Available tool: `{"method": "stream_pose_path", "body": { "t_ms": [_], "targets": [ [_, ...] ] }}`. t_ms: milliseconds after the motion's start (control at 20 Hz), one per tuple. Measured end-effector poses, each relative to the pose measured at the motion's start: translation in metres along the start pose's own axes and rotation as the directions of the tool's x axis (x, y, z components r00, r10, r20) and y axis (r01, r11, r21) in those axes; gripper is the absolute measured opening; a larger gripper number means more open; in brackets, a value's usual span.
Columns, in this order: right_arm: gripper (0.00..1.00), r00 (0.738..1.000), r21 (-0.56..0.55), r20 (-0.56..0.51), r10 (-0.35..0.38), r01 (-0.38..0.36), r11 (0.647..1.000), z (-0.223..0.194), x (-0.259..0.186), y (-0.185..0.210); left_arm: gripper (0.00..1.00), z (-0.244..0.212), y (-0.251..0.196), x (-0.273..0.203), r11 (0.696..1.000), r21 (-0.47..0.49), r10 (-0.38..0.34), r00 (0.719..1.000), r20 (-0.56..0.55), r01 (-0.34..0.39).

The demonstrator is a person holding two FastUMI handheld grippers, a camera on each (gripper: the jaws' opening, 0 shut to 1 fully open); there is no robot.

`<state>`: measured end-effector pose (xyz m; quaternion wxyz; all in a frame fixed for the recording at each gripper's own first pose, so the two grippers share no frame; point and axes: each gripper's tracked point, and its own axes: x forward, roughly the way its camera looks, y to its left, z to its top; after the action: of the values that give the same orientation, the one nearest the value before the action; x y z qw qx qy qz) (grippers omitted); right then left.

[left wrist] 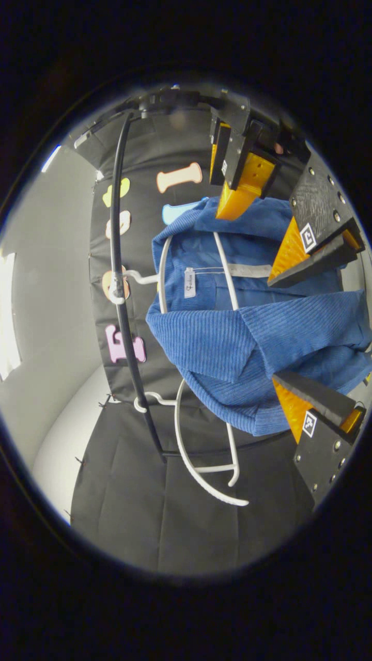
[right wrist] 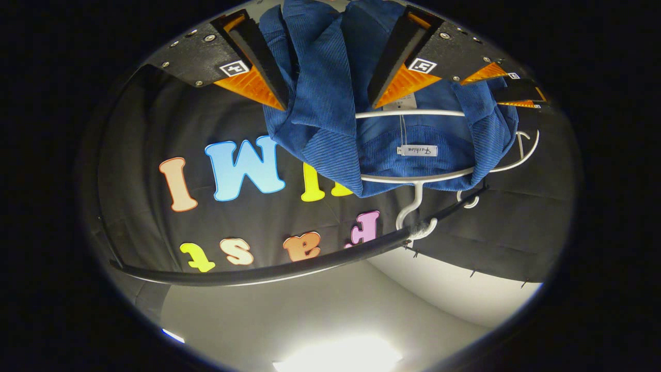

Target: Grasp the clothes on the hanger with both hands and then place them into the laundry hamper below.

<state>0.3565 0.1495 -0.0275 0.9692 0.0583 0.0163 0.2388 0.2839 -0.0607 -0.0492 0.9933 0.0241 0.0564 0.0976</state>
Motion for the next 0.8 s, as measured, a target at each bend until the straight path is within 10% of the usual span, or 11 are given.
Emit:
{"method": "stream_pose_path", "body": {
  "t_ms": [550,800],
  "targets": [
    [0.88,0.998,-0.03,-0.057,-0.012,0.01,1.0,-0.043,0.041,-0.011,0.9,-0.024,0.01,0.025,0.996,0.022,0.083,0.996,-0.036,-0.082],
    [0.59,0.998,-0.032,-0.062,0.014,-0.016,0.999,-0.045,0.042,0.0,0.68,-0.022,0.006,0.019,0.997,0.056,0.064,0.997,-0.041,-0.062]
  ]
}}
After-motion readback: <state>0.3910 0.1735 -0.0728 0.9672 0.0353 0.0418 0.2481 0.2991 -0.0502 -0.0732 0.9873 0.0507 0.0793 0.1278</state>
